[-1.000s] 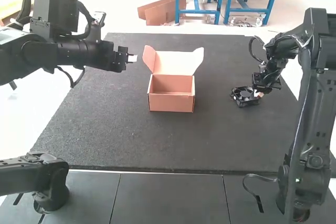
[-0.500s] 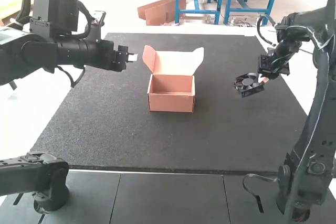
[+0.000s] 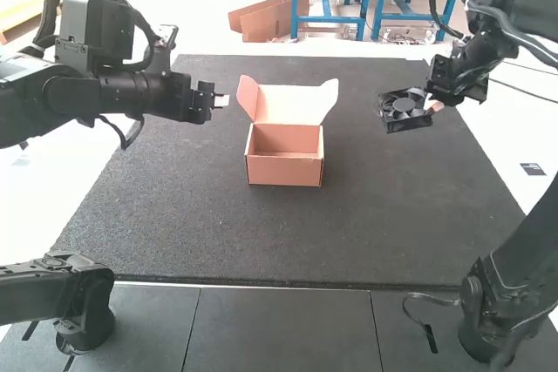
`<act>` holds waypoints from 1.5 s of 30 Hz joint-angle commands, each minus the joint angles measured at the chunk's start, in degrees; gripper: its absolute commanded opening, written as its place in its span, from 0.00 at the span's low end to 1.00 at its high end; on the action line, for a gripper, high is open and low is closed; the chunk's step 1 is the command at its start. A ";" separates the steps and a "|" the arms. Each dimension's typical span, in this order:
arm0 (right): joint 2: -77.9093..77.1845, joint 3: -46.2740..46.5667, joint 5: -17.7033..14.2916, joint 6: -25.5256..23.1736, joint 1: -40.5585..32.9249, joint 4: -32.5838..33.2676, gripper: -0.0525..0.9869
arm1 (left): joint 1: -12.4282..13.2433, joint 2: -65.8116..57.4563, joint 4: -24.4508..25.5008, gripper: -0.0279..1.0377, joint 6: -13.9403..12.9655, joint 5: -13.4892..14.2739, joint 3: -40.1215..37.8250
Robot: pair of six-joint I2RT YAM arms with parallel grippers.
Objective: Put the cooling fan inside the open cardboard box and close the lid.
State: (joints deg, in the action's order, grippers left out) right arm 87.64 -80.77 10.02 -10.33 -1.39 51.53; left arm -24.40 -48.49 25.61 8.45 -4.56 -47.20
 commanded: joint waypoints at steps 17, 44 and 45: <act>-5.72 -3.25 6.24 -23.51 -25.51 -4.24 0.04 | -0.29 0.77 1.29 0.93 0.17 -0.72 0.71; 11.51 -5.10 6.15 -29.22 -29.81 -18.13 0.04 | -0.38 4.72 8.76 0.93 -1.06 -0.72 0.35; 12.03 -5.10 6.15 -29.22 -29.90 -18.48 0.04 | -0.38 4.72 8.85 0.93 -1.06 -0.72 0.35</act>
State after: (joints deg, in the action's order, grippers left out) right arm 99.66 -82.46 15.25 -39.00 -30.22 34.26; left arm -24.40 -45.06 34.59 8.16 -4.56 -46.37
